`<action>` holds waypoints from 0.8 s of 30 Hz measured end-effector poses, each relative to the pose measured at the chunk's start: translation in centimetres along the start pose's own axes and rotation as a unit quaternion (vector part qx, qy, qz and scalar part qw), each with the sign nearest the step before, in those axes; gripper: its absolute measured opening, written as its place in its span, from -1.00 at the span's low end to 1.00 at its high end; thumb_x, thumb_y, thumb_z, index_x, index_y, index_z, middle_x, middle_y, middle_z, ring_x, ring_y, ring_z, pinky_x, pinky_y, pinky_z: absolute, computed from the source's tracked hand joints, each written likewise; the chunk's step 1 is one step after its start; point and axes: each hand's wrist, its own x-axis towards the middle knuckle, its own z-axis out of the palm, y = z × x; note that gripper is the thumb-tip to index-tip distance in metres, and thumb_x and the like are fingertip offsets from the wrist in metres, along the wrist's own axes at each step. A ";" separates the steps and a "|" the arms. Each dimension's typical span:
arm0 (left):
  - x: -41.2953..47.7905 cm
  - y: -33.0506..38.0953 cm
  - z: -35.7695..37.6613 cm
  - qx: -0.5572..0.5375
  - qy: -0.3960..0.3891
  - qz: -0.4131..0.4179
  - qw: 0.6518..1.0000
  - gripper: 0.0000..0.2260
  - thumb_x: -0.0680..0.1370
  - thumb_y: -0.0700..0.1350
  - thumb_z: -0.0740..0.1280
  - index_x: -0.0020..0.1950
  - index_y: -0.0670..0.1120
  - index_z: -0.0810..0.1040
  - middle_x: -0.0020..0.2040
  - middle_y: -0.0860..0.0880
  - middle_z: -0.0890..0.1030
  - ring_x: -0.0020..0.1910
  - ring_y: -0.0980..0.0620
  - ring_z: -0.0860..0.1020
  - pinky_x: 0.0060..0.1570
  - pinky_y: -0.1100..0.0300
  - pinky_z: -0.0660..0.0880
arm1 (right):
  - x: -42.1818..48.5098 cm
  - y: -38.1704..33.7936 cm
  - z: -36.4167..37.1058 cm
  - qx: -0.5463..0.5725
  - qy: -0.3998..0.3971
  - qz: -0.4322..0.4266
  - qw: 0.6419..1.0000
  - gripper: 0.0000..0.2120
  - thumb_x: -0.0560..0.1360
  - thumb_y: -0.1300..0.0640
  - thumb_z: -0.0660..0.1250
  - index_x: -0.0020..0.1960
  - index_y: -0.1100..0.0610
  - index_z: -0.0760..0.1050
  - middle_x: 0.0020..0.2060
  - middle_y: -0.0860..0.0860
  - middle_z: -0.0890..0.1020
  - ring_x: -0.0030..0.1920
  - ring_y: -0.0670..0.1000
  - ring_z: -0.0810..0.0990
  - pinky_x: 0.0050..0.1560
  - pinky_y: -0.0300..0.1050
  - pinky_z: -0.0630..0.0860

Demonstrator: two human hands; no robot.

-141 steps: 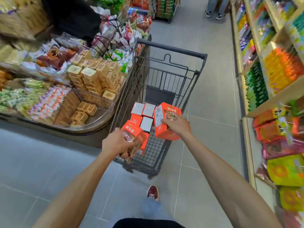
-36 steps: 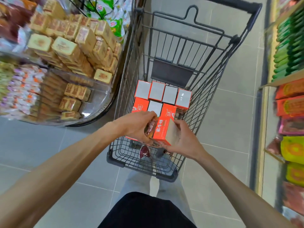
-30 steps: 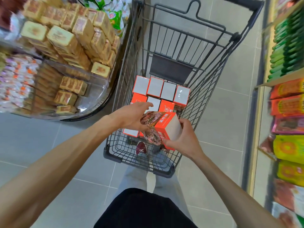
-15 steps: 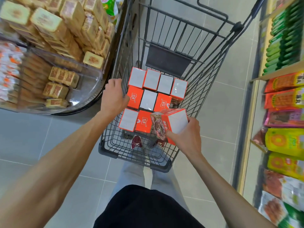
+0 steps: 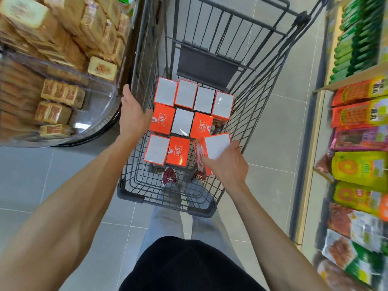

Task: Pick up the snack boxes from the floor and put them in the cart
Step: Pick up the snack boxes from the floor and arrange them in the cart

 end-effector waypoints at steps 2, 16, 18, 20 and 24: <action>0.3 -0.1 0.2 0.017 0.003 -0.013 1.000 -0.29 0.51 -0.19 0.33 0.57 -0.19 0.03 0.46 -0.24 0.29 0.37 -0.23 0.39 0.22 -0.09 0.40 | 0.3 -0.2 0.8 -0.008 -0.017 0.014 1.000 -0.18 0.32 -0.45 0.39 0.21 0.18 0.27 0.03 0.09 0.58 0.03 0.17 0.64 -0.21 -0.08 0.41; 0.9 -0.3 0.6 0.020 0.031 -0.026 0.999 -0.55 0.48 -0.19 0.31 0.33 -0.21 0.28 0.23 -0.17 0.42 -0.05 -0.07 0.41 -0.13 0.10 0.29 | 4.0 -0.3 7.8 0.037 -0.097 0.115 0.988 -0.05 0.30 -0.32 0.51 0.40 0.24 0.21 0.22 0.14 0.52 0.18 0.17 0.58 -0.07 -0.02 0.48; 0.8 -0.4 0.6 0.019 0.028 -0.023 0.999 -0.55 0.48 -0.19 0.31 0.34 -0.21 0.28 0.24 -0.15 0.41 -0.07 -0.01 0.37 -0.15 0.12 0.28 | 4.3 -0.4 8.9 0.045 -0.099 0.123 0.986 -0.02 0.29 -0.33 0.51 0.41 0.24 0.20 0.24 0.15 0.50 0.20 0.18 0.57 -0.05 0.00 0.50; 0.8 -0.4 0.6 0.020 0.027 -0.020 0.999 -0.55 0.49 -0.19 0.31 0.34 -0.20 0.28 0.26 -0.14 0.40 -0.09 0.00 0.36 -0.16 0.14 0.28 | 4.4 -0.7 9.9 0.047 -0.100 0.130 0.985 -0.01 0.29 -0.33 0.52 0.40 0.25 0.19 0.25 0.16 0.49 0.20 0.19 0.57 -0.03 0.03 0.52; 0.8 -0.6 0.6 0.025 0.026 -0.012 0.999 -0.54 0.48 -0.18 0.30 0.34 -0.21 0.28 0.25 -0.13 0.39 -0.10 0.02 0.34 -0.20 0.23 0.22 | 4.8 -1.2 11.9 0.060 -0.101 0.147 0.982 -0.02 0.28 -0.32 0.52 0.40 0.25 0.18 0.24 0.16 0.48 0.17 0.19 0.57 -0.05 0.03 0.51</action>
